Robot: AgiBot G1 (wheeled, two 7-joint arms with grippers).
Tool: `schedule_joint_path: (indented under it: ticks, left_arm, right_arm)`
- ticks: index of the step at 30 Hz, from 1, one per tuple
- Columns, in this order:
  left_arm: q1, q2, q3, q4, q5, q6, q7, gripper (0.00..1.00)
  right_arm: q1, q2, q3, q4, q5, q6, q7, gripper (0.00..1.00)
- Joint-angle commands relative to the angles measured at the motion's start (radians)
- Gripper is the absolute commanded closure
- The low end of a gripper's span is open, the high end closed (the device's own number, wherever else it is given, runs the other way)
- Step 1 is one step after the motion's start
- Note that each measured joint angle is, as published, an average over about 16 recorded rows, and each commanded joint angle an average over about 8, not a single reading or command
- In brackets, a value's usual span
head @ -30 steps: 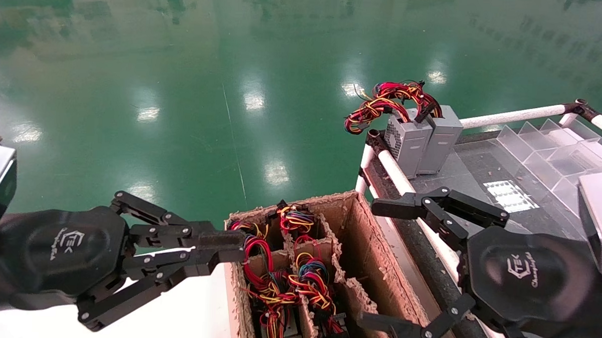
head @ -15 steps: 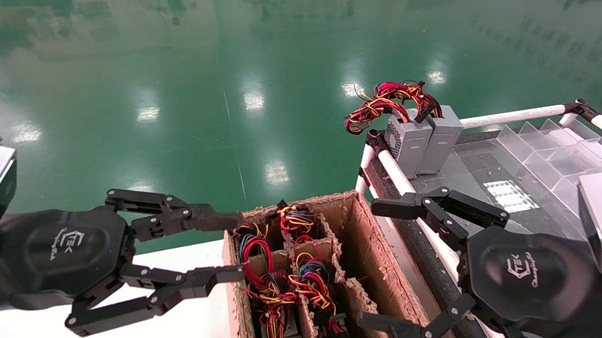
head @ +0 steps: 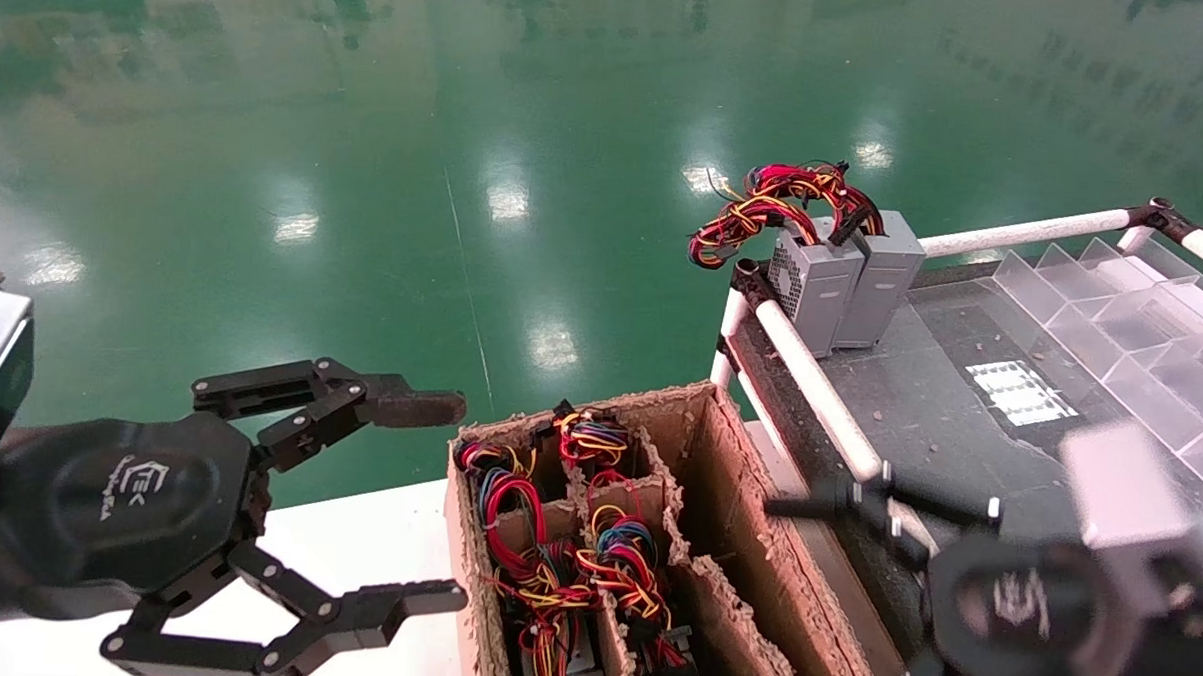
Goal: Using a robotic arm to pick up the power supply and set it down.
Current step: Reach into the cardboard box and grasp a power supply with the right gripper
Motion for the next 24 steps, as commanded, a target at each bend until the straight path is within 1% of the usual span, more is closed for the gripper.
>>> schedule_joint_path:
  ticks: [1, 5, 6, 7, 13, 14, 15, 24]
  left_arm:
    - [0.000, 0.000, 0.000, 0.000, 0.000, 0.000, 0.000, 0.00]
    - [0.000, 0.000, 0.000, 0.000, 0.000, 0.000, 0.000, 0.00]
    - [0.000, 0.000, 0.001, 0.000, 0.000, 0.000, 0.000, 0.00]
    - [0.000, 0.000, 0.001, 0.000, 0.000, 0.000, 0.000, 0.00]
    - [0.000, 0.000, 0.001, 0.000, -0.001, 0.000, 0.001, 0.00]
    - [0.000, 0.000, 0.001, 0.000, -0.001, 0.000, 0.001, 0.00]
    - [0.000, 0.000, 0.001, 0.000, -0.001, 0.000, 0.001, 0.00]
    - [0.000, -0.001, 0.002, 0.000, -0.001, -0.001, 0.001, 0.00]
  right_arm:
    - [0.001, 0.013, -0.019, -0.001, -0.027, -0.016, 0.027, 0.00]
    - [0.000, 0.029, -0.060, 0.005, -0.051, -0.039, 0.047, 0.00]
    - [-0.001, 0.033, -0.070, 0.007, -0.054, -0.041, 0.048, 0.07]
    - [-0.003, 0.036, -0.080, 0.009, -0.057, -0.042, 0.047, 0.18]
    - [-0.010, 0.035, -0.132, 0.003, -0.065, -0.038, 0.027, 0.93]
    - [-0.010, 0.030, -0.140, -0.002, -0.069, -0.036, 0.021, 0.99]
    - [-0.010, 0.022, -0.148, -0.008, -0.074, -0.033, 0.014, 1.00]
    - [0.007, -0.068, -0.203, -0.075, -0.155, -0.007, -0.064, 1.00]
